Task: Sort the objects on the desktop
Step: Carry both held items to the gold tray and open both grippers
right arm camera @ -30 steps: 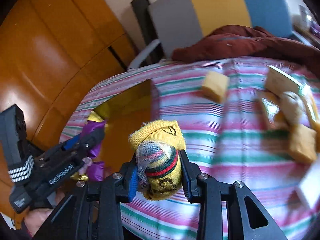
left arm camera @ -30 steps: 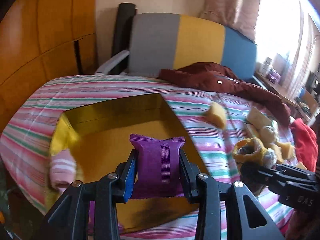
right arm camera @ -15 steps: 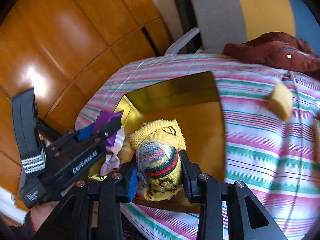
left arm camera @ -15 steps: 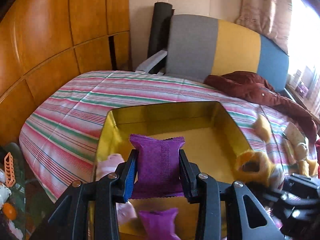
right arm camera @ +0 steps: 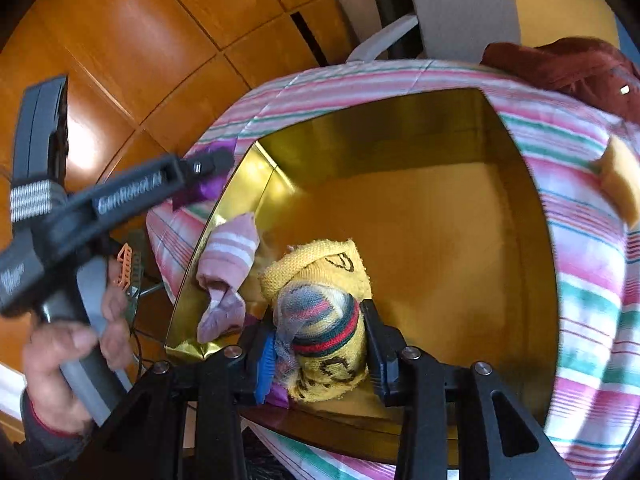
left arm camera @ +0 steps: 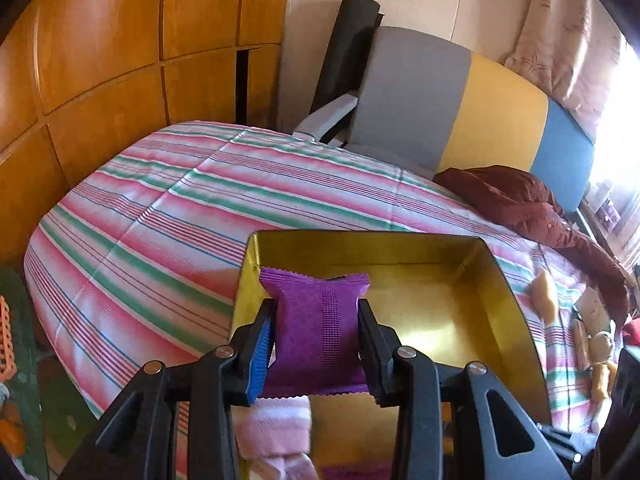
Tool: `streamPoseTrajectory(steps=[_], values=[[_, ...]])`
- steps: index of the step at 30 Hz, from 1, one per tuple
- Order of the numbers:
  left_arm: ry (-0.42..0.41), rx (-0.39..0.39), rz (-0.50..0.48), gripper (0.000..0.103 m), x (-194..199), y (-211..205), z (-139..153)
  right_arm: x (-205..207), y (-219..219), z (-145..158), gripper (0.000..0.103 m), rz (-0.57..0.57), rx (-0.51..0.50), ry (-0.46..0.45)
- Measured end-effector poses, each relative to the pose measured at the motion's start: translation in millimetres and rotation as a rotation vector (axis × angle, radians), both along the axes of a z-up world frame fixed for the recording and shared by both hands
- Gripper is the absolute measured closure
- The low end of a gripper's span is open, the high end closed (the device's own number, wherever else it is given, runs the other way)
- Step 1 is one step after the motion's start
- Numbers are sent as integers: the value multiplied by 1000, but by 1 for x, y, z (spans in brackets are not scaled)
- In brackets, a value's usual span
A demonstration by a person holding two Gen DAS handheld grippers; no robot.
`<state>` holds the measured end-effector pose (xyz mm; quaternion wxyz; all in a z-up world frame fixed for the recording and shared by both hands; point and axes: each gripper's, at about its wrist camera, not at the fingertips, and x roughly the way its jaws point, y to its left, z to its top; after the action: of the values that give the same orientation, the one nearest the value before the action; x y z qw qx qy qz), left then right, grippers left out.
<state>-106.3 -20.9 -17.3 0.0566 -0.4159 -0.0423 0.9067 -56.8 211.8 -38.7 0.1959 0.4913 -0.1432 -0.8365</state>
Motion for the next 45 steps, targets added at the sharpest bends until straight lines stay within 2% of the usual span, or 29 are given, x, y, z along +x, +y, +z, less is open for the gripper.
streamPoseTrajectory(steps=[2, 5, 8, 9, 19, 25, 34, 45], values=[[-20, 16, 7, 63, -7, -4, -4, -2, -6, -5, 58, 22, -24, -27], [-35, 15, 14, 51, -12, -6, -9, -1, -15, -12, 55, 47, -29, -39], [-62, 35, 20, 38, -17, -11, -15, -1, -16, -17, 40, 56, -85, -60], [-59, 25, 36, 38, -16, -13, -15, 0, -16, -17, 36, 58, -99, -56], [36, -29, 75, 39, 28, -9, 4, 11, -9, -3, 28, 48, -165, -7], [50, -51, 72, 39, 49, -2, 12, 22, -12, 11, 26, 4, -56, 68], [76, -94, 13, 38, 76, 20, 24, 42, -1, 28, 21, -30, 68, 161], [111, -124, -85, 38, 97, 59, 34, 75, 39, 44, 19, -126, 181, 224]])
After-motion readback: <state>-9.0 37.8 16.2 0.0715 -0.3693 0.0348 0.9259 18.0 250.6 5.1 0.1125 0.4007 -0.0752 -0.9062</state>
